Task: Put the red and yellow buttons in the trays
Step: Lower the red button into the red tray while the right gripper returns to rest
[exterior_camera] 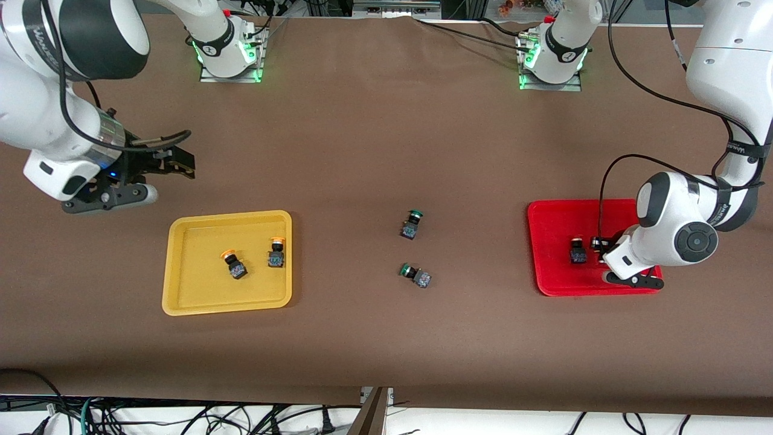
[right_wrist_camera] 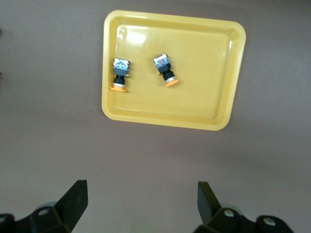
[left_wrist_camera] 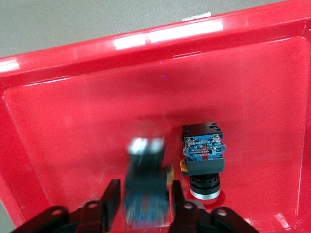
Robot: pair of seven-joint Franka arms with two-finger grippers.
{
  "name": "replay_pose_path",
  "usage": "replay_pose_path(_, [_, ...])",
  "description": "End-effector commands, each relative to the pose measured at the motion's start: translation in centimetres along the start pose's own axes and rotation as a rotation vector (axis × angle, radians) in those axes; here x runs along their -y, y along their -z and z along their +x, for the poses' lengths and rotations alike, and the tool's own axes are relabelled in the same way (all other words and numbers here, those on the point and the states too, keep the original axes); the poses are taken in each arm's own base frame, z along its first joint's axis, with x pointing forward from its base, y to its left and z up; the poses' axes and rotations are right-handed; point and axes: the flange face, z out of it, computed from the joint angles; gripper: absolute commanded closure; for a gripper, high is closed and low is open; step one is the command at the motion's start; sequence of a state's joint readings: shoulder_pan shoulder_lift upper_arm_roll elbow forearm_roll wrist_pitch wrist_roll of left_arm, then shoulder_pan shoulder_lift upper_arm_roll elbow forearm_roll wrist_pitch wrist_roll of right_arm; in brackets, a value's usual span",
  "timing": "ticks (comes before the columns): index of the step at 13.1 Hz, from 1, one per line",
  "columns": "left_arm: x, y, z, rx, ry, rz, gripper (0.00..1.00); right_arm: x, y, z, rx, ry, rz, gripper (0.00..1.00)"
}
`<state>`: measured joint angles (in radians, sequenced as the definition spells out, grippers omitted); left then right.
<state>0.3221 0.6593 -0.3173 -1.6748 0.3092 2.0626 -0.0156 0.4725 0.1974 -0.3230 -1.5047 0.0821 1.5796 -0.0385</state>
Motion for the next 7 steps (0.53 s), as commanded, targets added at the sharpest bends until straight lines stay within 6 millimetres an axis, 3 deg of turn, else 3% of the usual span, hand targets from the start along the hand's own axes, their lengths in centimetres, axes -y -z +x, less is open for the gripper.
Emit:
replay_pose_path(1, [0.4,2.0,-0.3,-0.023,-0.008,0.016,0.0,-0.5,-0.3,-1.7,0.014,-0.007,-0.01,0.0])
replay_pose_path(3, [-1.1,7.1,-0.9,-0.059,-0.027,0.036,0.0,-0.5,-0.4,-1.7,0.017,-0.007,-0.01,0.0])
replay_pose_path(7, [-3.6,21.6,-3.3,-0.189,-0.032,0.075,0.0,-0.3,0.1,-1.3,0.001,0.004,-0.011,0.0])
